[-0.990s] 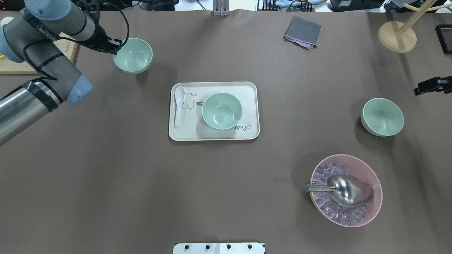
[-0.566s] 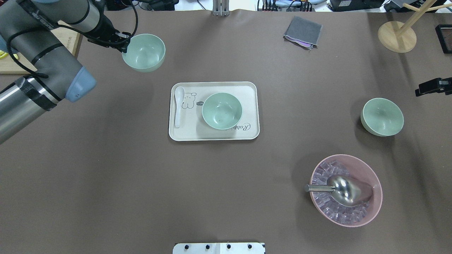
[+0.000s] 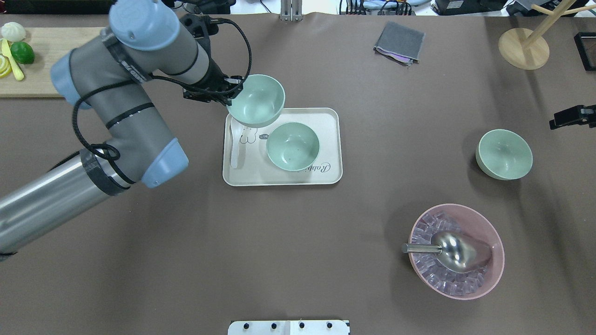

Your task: Stack green bowls together

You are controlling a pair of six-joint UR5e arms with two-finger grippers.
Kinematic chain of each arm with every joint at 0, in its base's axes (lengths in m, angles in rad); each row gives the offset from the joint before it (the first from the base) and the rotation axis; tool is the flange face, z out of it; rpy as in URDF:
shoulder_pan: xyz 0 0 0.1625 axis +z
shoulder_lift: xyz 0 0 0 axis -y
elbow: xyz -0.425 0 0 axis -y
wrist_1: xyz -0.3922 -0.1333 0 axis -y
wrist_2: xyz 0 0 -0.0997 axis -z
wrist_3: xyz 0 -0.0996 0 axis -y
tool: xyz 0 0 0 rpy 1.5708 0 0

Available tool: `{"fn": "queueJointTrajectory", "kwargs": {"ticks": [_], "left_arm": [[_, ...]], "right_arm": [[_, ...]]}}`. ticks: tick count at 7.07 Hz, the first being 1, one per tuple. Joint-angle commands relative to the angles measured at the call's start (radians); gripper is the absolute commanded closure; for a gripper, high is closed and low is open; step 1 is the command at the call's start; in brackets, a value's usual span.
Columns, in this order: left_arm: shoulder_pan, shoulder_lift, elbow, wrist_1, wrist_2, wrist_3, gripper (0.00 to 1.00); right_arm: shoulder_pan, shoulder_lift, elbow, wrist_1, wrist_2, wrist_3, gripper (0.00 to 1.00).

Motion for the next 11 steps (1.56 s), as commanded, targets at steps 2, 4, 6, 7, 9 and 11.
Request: {"fn": "queueJointTrajectory", "kwargs": {"ticks": [2, 4, 6, 7, 9, 11], "left_arm": [[0.110, -0.089, 0.106, 0.000, 0.117, -0.087, 1.00], [0.117, -0.094, 0.118, -0.003, 0.129, -0.087, 1.00], [0.125, -0.095, 0.103, -0.002, 0.128, -0.108, 1.00], [0.128, -0.092, 0.086, 0.000, 0.126, -0.110, 1.00], [0.134, -0.086, 0.076, 0.000, 0.126, -0.109, 1.00], [0.134, -0.070, 0.068, 0.001, 0.125, -0.101, 1.00]], "right_arm": [[0.000, 0.001, -0.001, 0.000, 0.000, 0.000, 0.00], [0.000, 0.001, -0.001, 0.000, 0.000, 0.000, 0.00], [0.000, 0.003, 0.000, 0.000, 0.000, 0.000, 0.00], [0.000, 0.004, 0.000, 0.000, 0.001, 0.000, 0.00], [0.000, 0.004, 0.000, 0.000, 0.001, 0.000, 0.00], [0.000, 0.001, 0.000, 0.000, 0.001, 0.000, 0.00]]}}
